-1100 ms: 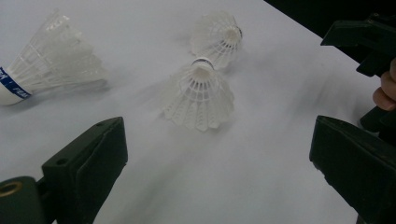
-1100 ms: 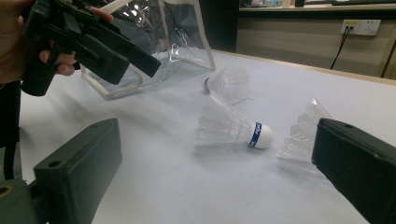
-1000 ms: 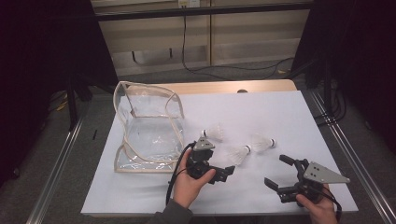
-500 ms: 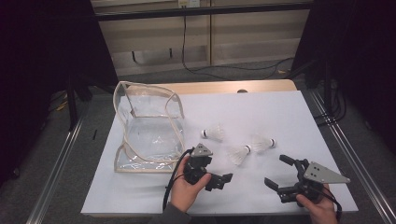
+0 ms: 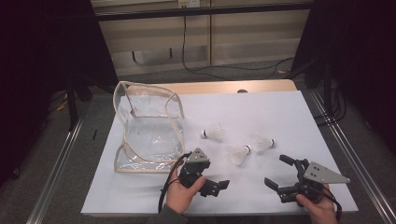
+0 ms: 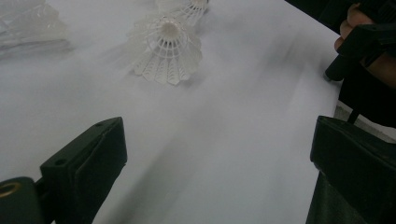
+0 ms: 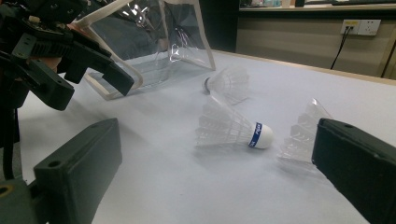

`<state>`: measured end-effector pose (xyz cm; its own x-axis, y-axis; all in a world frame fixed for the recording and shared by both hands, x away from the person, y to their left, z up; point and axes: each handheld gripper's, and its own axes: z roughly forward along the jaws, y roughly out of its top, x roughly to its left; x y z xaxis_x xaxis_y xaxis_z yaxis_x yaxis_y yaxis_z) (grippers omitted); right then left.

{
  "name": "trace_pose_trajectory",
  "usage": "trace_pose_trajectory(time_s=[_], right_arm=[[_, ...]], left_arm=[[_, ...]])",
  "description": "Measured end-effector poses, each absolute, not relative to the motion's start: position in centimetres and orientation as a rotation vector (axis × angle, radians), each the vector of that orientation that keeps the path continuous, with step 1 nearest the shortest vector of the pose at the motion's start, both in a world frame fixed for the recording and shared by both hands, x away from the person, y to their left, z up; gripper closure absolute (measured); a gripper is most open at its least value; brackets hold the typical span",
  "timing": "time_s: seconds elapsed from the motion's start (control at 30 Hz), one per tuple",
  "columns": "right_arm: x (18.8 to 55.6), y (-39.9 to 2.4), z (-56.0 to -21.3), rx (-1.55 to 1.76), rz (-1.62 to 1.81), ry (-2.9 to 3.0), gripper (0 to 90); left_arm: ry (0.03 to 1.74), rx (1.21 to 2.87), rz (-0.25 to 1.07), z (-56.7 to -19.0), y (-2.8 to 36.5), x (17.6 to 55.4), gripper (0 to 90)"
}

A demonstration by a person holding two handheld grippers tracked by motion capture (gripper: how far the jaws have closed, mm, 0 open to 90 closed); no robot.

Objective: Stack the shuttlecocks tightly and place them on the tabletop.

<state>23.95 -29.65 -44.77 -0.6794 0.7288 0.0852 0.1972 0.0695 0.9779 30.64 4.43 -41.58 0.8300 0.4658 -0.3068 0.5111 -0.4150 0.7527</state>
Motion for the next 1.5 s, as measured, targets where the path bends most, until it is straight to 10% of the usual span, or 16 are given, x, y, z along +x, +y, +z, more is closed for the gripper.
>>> trace_pose_trajectory(time_s=[1.5], right_arm=[[24.1, -29.8, -44.9, 0.926, 1.640, 1.923, 1.2]], left_arm=[[0.687, 2.059, -0.084, -41.0, 9.7, 30.0, 3.8]])
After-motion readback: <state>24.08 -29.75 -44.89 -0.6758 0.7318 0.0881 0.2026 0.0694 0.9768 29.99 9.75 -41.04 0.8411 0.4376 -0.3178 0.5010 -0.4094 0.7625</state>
